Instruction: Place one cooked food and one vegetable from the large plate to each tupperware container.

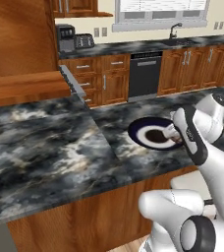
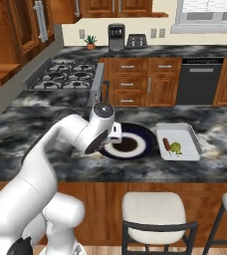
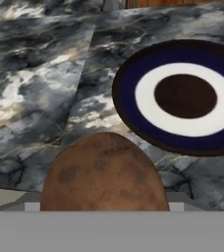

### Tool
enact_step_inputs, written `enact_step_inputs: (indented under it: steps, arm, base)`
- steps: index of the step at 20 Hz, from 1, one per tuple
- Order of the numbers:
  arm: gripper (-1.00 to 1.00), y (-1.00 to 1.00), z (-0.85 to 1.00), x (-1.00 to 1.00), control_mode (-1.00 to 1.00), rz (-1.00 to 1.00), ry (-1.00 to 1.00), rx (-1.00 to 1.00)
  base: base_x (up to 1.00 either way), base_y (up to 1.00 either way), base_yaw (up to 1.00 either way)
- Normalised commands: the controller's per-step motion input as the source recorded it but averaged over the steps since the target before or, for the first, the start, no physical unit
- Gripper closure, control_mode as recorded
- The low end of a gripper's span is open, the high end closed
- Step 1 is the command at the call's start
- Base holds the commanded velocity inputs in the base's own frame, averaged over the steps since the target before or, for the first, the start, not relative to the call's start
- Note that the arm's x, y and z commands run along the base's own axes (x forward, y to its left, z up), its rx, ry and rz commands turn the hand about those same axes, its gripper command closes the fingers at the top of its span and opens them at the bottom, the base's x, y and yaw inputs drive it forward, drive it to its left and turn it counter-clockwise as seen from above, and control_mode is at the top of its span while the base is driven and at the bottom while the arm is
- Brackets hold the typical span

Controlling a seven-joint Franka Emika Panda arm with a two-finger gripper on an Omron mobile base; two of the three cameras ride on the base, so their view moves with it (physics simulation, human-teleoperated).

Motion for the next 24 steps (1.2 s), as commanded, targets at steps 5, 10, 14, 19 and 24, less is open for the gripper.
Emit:
enact_step_inputs:
  steps: [5,10,14,19,24]
  arm:
    - [1.00,0.00,0.00,0.00,1.00,0.00,0.00,0.00]
    - [1.00,0.00,0.00,0.00,1.00,0.00,0.00,0.00]
    - [1.00,0.00,0.00,0.00,1.00,0.00,0.00,0.00]
    - [1.00,0.00,0.00,0.00,1.00,0.00,0.00,0.00]
    - [1.00,0.00,0.00,0.00,1.00,0.00,0.00,0.00]
  base:
    - [-0.97,-0.32,0.00]
    - [-1.00,-0.77,0.00]
    - [-0.94,0.33,-0.03]
    - [-0.47,0.68,-0.02]
    - [-0.98,-0.49,-0.03]
